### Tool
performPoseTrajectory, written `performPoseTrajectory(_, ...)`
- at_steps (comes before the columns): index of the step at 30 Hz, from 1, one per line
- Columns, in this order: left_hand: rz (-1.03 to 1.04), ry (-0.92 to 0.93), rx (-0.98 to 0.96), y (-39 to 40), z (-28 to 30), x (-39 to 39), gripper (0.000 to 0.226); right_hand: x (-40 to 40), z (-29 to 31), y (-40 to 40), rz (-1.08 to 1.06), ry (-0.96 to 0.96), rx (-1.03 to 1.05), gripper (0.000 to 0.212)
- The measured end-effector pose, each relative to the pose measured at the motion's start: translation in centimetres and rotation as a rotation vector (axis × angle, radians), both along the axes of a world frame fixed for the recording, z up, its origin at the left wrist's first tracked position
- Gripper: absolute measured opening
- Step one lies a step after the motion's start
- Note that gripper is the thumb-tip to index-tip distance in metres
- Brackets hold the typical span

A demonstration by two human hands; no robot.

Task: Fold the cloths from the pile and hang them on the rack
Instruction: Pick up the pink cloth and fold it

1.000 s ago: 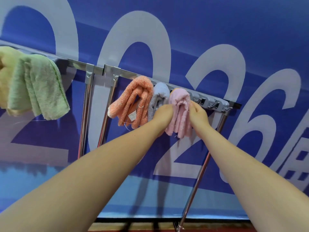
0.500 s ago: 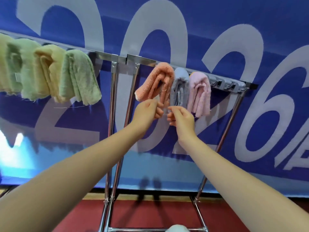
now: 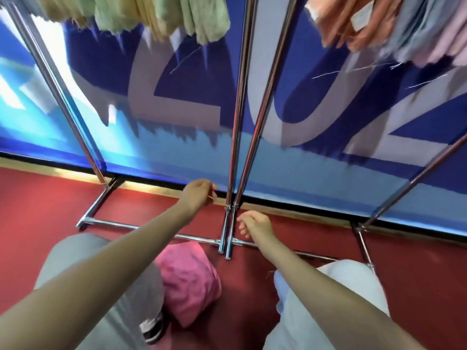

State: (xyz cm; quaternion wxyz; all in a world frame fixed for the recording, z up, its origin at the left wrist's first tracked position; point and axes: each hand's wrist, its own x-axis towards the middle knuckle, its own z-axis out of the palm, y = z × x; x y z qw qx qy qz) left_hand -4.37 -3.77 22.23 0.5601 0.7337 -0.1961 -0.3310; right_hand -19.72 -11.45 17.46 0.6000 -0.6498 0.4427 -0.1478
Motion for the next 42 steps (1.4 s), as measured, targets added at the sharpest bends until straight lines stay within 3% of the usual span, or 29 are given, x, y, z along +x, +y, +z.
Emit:
performPoseTrajectory(8,0.070,0.172,0.301,0.6,-14.2,3.0,0.034,2.4,-14.3,2.2,0.000,0.300,0.285,0.026)
performPoseTrajectory(13,-0.062,0.063,0.531,0.9,-22.9,5.7,0.025,4.7,-21.3,2.0,-0.057,0.364,0.375,0.024)
performPoseTrajectory(17,-0.102,-0.056,0.719,1.1,-28.3,8.7,0.032,7.0,-26.7,1.3,-0.066,0.384,0.379,0.018)
performPoseTrajectory(23,-0.158,-0.240,0.903,0.8,-34.8,13.8,0.037,11.2,-33.0,0.4,0.126,0.454,0.274,0.033)
performPoseTrajectory(27,-0.179,-0.318,0.951,2.4,-39.3,15.7,0.041,13.9,-36.3,0.7,0.086,0.461,0.344,0.052)
performPoseTrajectory(31,-0.181,-0.223,1.017,3.0,-41.5,15.6,0.056,14.9,-38.2,1.2,-0.053,0.457,0.409,0.059)
performPoseTrajectory(35,-0.132,-0.132,1.010,4.3,-43.1,15.0,0.050,14.2,-39.2,1.5,-0.007,0.483,0.441,0.039)
performPoseTrajectory(42,-0.131,-0.291,0.968,5.5,-43.2,13.4,0.019,12.6,-38.2,1.2,-0.066,0.415,0.387,0.023)
